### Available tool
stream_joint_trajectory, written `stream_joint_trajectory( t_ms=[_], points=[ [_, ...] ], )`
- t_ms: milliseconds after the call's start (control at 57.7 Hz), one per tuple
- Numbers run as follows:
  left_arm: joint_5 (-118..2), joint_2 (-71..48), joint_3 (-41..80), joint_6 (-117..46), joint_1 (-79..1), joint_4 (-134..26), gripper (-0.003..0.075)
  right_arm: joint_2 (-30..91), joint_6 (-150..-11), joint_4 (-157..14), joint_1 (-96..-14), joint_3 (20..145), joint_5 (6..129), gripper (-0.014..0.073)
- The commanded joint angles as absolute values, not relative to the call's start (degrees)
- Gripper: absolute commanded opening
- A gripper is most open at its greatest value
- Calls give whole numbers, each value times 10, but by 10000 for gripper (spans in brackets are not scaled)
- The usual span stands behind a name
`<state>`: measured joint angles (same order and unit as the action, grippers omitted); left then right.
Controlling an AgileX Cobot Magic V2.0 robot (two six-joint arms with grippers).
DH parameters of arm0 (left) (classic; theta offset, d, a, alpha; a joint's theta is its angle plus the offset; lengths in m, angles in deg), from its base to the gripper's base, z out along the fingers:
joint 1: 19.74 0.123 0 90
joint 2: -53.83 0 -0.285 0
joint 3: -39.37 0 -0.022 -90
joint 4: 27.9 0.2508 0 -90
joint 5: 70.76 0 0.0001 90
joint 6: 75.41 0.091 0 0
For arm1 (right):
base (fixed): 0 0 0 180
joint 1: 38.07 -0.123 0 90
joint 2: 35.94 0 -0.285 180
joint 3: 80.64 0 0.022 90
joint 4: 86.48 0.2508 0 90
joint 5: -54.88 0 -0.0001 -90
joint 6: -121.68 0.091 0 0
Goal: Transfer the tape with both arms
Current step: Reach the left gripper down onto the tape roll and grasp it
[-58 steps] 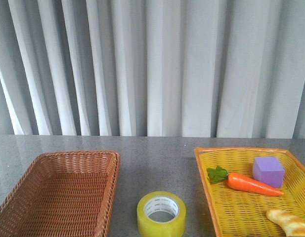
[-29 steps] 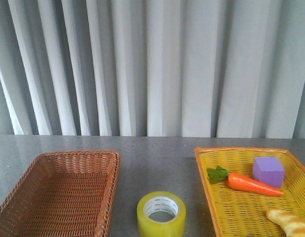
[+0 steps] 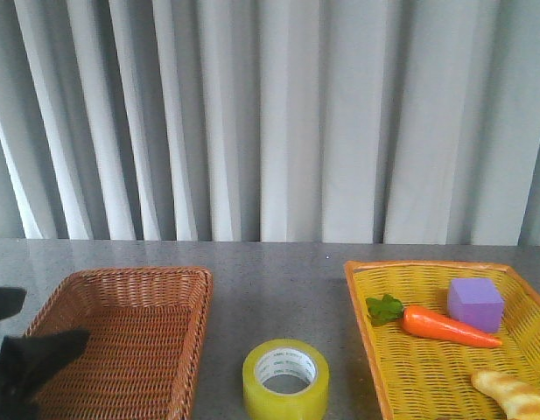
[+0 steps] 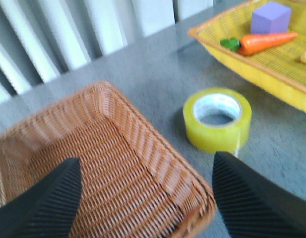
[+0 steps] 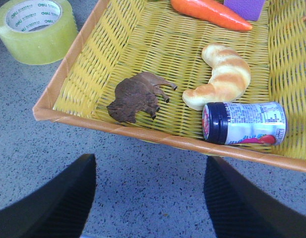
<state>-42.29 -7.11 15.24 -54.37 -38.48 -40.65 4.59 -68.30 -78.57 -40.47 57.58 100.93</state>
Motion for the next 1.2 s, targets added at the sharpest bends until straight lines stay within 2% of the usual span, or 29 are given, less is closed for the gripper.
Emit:
stream_joint_trajectory(
  t_ms=[0,485,814,1178],
  points=[
    [-437,-116,227,-531,-394,-418,505,47,-685,-783,-401,590,977,456],
    [-353,-419,455,-459,-479,-417,504,47,-685,-783,-401,590,977,456],
    [-214,-608,637,-459,-480,-416,503,47,-685,-783,-401,590,977,456],
    [-220,-735,752,-459,-480,-404,503,47,-685,-783,-401,590,977,456]
  ],
)
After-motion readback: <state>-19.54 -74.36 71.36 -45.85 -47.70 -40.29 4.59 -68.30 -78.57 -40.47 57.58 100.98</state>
